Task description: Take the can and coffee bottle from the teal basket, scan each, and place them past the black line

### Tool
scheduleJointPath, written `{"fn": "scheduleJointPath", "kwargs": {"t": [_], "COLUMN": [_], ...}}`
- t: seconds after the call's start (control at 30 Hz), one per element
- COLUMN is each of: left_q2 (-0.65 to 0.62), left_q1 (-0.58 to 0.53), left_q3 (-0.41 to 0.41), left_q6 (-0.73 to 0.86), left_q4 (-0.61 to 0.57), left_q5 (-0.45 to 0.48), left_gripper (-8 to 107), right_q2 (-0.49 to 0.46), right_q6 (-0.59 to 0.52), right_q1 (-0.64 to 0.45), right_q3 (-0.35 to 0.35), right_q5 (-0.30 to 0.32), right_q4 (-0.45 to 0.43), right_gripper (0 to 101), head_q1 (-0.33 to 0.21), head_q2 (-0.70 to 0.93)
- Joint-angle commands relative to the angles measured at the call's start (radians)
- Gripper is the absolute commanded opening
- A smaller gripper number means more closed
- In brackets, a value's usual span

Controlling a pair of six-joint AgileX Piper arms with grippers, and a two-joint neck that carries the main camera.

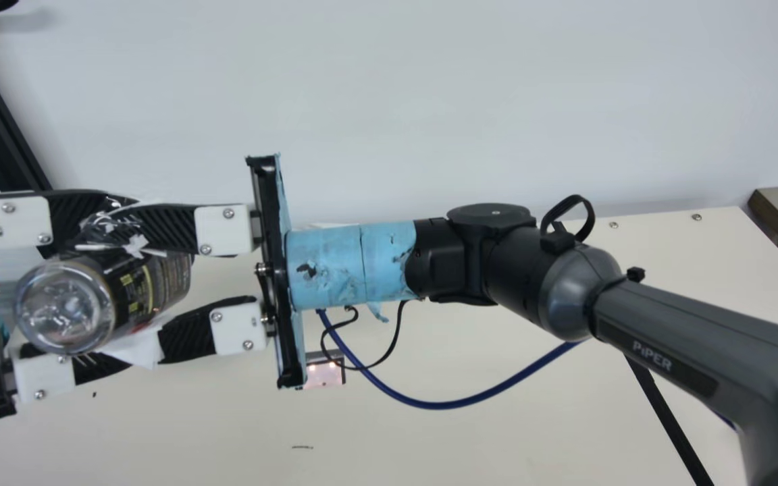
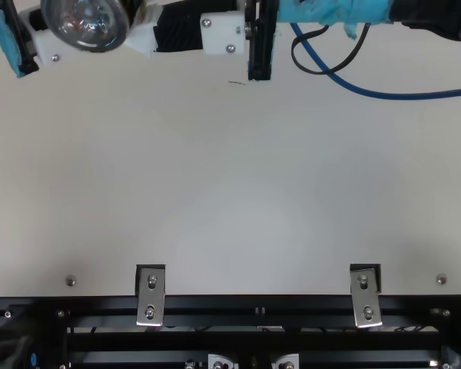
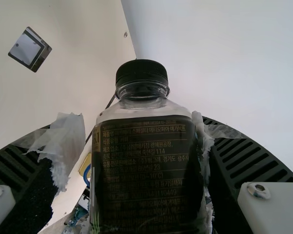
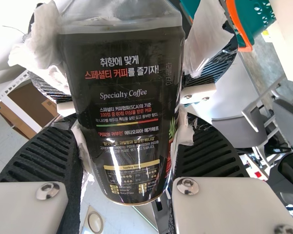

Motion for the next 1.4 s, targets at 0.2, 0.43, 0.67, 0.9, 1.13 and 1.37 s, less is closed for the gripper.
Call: {"fn": "scheduleJointPath", "kwargs": {"t": [0.2,0.43,0.67,0.9,1.13,1.37], "left_q2": [0.005,0.012,0.010,0.010,0.010,0.010], "left_q1": [0.031,0.142,0.187,0.187,0.187,0.187], "left_q3": [-0.006,-0.034,-0.052,-0.052,-0.052,-0.052], "left_q6": [-0.006,-0.040,-0.056,-0.056,-0.056,-0.056], "left_q4": [0.009,0.044,0.074,0.074,0.074,0.074], "left_q5": [-0.015,-0.070,-0.099,-0.098,-0.098,-0.098], "left_gripper": [90,90,90,90,90,90], "right_q2": [0.000,0.000,-0.002,-0.059,-0.156,-0.219], "right_q6": [0.000,0.000,0.002,0.050,0.111,0.260], "right_q1": [0.000,0.000,-0.001,-0.025,0.019,0.157], "right_q3": [0.000,0.000,0.002,-0.034,-0.046,0.043], "right_q5": [0.000,0.000,-0.007,-0.109,-0.415,-0.805], "right_q4": [0.001,0.002,-0.009,-0.142,-0.327,-0.724], "right_gripper": [0,0,0,0,0,0], "head_q1": [-0.037,-0.037,-0.037,-0.037,-0.037,-0.037], "head_q2": [-0.007,-0.007,-0.007,-0.007,-0.007,-0.007]}}
